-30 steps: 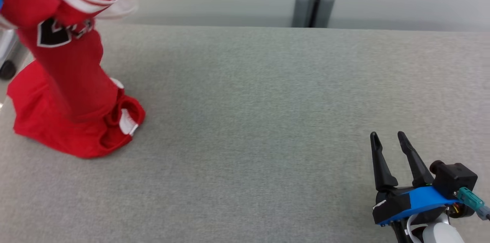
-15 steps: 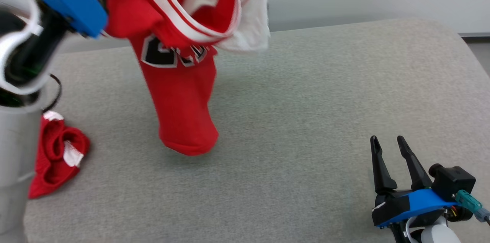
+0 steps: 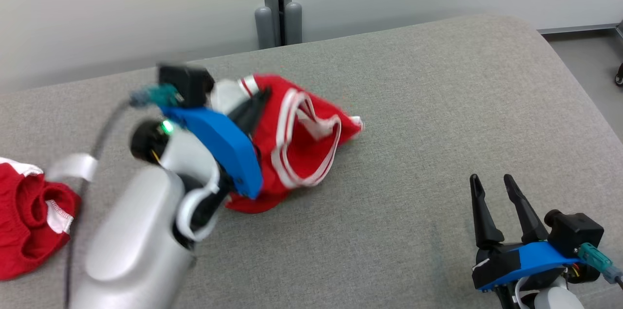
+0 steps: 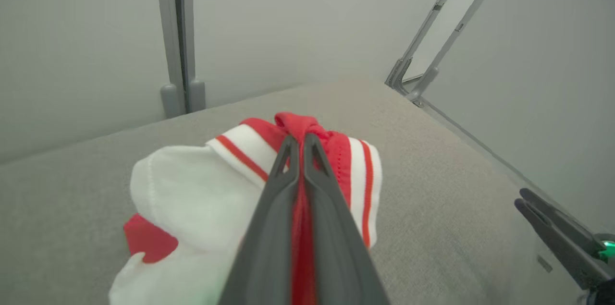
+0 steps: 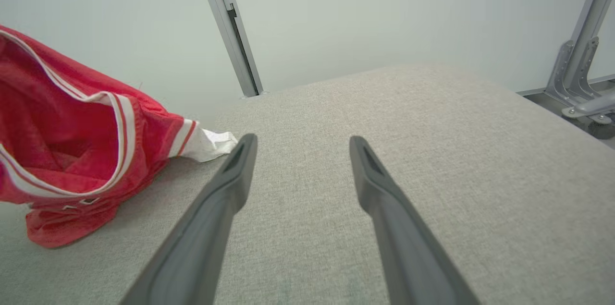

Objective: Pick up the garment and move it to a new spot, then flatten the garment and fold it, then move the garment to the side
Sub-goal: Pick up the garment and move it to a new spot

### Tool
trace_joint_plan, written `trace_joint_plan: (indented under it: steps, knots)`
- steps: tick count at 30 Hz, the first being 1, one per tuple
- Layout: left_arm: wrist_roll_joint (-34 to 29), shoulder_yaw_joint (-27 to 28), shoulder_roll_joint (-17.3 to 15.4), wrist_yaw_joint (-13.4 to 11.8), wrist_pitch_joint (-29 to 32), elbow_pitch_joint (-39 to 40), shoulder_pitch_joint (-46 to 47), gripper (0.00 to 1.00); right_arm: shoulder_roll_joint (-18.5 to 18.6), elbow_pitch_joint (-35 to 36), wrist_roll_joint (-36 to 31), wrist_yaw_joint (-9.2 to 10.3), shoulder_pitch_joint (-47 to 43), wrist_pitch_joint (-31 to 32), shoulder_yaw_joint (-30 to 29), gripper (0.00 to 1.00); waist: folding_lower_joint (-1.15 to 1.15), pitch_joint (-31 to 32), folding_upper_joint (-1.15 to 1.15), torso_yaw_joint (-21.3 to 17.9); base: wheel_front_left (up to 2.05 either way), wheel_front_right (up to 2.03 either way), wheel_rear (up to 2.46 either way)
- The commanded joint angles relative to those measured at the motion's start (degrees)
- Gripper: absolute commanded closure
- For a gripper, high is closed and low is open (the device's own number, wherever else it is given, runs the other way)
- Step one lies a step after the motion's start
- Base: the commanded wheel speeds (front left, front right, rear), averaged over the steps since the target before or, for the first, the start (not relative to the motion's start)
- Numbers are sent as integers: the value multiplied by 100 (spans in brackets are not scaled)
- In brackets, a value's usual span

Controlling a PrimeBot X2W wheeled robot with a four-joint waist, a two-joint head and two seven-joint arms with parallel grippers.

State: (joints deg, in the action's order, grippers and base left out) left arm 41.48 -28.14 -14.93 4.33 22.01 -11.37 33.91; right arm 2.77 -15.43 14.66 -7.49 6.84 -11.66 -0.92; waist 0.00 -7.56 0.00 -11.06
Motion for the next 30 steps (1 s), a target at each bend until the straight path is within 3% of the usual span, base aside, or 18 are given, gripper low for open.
trace_joint_plan:
  steps: [1,4,5,8,9,15,20,25,30]
  knots:
    - [-46,-86,102,-24,-103,-148,-147,100,21,17,-47,-1,-32,5,-3,0,0,-5,0,0,0,0,0]
    - [-301,-367,264,-36,-408,-789,-404,100,21,47,-77,-1,-21,55,40,0,0,-6,0,-4,0,0,0]
    - [-357,-460,340,-38,-520,-987,-484,86,21,60,-87,-1,-24,66,54,0,0,8,0,-1,0,0,0]
    - [-465,-639,566,13,-898,-1446,-696,8,21,86,-99,-1,-76,92,48,0,0,46,0,34,0,0,0]
    - [-503,-679,611,25,-1035,-1561,-735,0,20,93,-109,-1,-87,107,57,0,0,60,0,54,0,0,0]
    - [-624,-788,770,119,-1816,-1867,-835,0,21,137,-131,-1,-184,172,32,0,0,176,0,279,0,0,0]
    - [-627,-636,666,144,-2551,-1515,-951,0,22,264,-197,-1,-285,216,-20,0,0,299,0,527,0,0,0]
    - [-561,-256,510,-75,-3310,-937,-1333,0,22,348,-191,-1,-388,289,-117,0,0,418,0,785,0,0,0]
    - [-514,245,314,-261,-3661,-343,-1922,0,21,417,-158,-1,-469,326,-154,0,0,496,0,988,0,0,0]
